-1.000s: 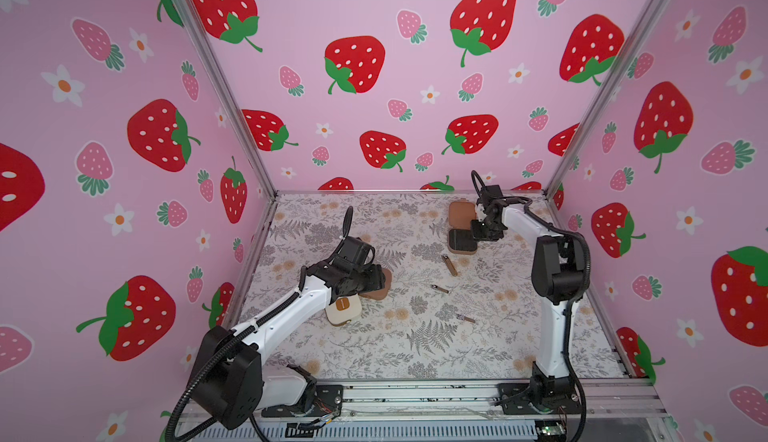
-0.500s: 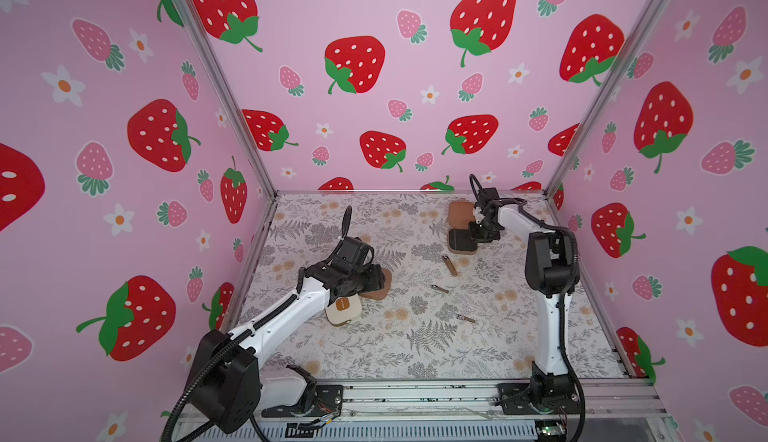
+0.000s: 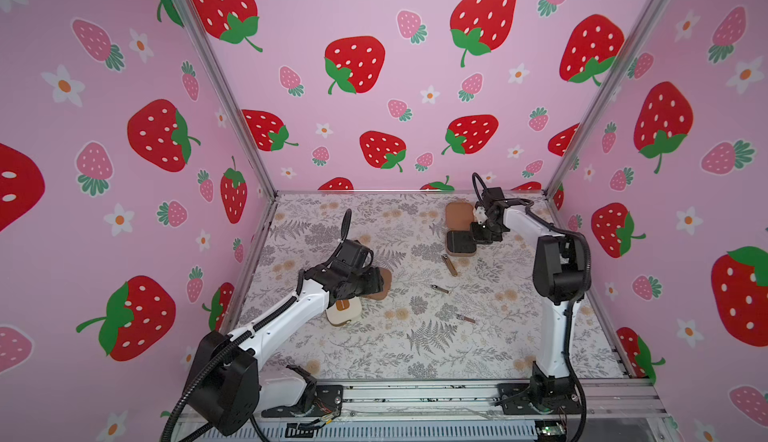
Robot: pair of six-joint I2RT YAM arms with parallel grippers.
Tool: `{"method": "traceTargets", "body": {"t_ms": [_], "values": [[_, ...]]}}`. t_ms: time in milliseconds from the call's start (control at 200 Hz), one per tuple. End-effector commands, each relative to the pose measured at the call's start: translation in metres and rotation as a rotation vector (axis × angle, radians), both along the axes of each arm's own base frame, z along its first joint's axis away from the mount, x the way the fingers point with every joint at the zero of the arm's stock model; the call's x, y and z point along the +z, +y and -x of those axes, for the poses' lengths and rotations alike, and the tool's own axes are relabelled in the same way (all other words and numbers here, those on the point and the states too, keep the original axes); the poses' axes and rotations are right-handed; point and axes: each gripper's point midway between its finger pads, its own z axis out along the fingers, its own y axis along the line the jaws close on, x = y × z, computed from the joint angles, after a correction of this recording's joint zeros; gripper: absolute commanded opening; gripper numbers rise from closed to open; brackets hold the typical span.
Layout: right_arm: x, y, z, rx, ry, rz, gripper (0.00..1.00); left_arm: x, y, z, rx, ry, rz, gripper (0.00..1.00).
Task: Organize nail clipper sets
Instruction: Pick up the storage box at the center of the board, then place the storage box at the center of the board.
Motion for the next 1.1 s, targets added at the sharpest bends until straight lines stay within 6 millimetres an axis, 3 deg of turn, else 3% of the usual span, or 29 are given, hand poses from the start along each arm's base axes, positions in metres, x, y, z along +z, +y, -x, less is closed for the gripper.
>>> {"method": "traceTargets", "body": {"t_ms": [0,90,260,415,640,831,1096], "values": [[0.063,0.021,0.011,0.121,-0.14,-0.067,0.0,0.007,0.011,0.001,0.019,-0.028,-0.027,0.68],[0.077,0.04,0.034,0.224,-0.167,-0.069,0.0,0.011,0.017,0.001,0.03,-0.032,-0.032,0.68],[0.072,0.084,0.084,0.449,-0.153,-0.037,0.0,0.009,0.032,0.001,0.066,-0.024,-0.047,0.68],[0.047,0.125,0.127,0.651,-0.118,0.008,0.0,0.014,0.043,0.004,0.094,-0.031,-0.022,0.68],[0.007,0.162,0.172,0.802,-0.057,-0.001,0.0,0.021,0.052,0.009,0.11,-0.048,-0.004,0.69],[-0.024,0.177,0.197,0.859,-0.013,0.01,0.0,0.017,0.052,0.01,0.112,-0.035,0.005,0.69],[-0.047,0.18,0.203,0.846,0.017,0.026,0.0,0.015,0.051,0.009,0.108,-0.029,0.008,0.69]]}}
